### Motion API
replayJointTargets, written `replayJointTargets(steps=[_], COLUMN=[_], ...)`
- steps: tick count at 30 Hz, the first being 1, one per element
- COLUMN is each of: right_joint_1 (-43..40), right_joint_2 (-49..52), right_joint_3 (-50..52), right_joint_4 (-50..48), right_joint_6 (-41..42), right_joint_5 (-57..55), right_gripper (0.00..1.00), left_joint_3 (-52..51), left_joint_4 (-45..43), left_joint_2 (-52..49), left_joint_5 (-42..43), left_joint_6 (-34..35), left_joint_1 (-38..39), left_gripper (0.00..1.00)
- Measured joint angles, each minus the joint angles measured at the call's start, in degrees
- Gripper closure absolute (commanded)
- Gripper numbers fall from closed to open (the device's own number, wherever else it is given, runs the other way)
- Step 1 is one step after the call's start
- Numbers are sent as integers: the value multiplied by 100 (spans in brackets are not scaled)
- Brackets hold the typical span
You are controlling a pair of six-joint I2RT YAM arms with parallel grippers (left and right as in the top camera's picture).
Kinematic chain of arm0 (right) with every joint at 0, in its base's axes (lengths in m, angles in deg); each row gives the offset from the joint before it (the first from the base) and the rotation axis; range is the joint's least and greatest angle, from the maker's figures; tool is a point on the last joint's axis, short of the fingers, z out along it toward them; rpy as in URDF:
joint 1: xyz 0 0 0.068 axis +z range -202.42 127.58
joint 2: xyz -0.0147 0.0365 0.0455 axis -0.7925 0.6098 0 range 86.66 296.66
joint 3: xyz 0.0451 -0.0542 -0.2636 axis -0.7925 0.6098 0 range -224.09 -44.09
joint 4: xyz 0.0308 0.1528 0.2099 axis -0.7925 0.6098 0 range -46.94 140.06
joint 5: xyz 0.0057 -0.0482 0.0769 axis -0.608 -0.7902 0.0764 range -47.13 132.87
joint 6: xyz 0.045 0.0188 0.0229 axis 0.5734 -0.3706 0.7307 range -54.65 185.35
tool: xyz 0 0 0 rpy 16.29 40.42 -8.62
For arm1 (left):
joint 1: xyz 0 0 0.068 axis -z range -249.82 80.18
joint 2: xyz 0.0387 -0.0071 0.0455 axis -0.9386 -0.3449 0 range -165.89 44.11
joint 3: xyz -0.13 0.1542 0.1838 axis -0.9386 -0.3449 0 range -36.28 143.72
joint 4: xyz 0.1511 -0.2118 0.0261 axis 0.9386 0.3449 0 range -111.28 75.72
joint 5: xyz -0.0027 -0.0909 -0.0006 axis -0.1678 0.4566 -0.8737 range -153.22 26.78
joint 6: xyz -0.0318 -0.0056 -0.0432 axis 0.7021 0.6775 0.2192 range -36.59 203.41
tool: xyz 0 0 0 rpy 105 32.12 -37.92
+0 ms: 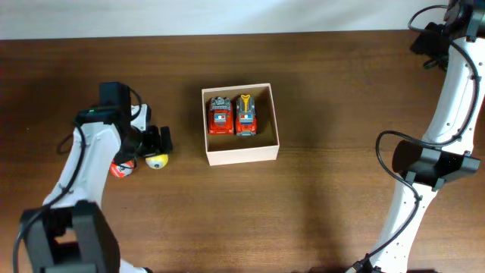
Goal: Pack container
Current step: 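Move the left gripper down over the yellow ball and grasp it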
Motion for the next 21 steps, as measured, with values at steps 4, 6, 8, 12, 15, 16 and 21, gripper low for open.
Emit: replayJointTargets(steps=[4, 6, 8, 12, 15, 16, 21], right_joint_1=[0, 0, 0, 0, 0, 0, 0], right_joint_2=[0, 0, 0, 0, 0, 0, 0], right_joint_3=[0, 0, 0, 0, 0, 0, 0], right_joint_4=[0, -2, 0, 0, -2, 0, 0], right_joint_6=[-2, -4, 0, -2, -4, -2, -2], right_joint_5=[0, 0, 0, 0, 0, 0, 0], right_gripper=[1, 1, 1, 1, 1, 1, 1], left_joint_3=[2, 4, 4, 4, 4, 4, 4], left_joint_4=[-7, -17, -44, -120, -197, -223, -334], left_joint_2=[-334, -485, -619, -855, -975, -1001, -1027], left_joint_5=[-125, -155, -170, -195, -195, -197, -197], left_joint_6=[0, 0, 0, 0, 0, 0, 0], left_joint_1=[0, 0, 0, 0, 0, 0, 0], left_gripper=[1, 1, 1, 1, 1, 1, 3])
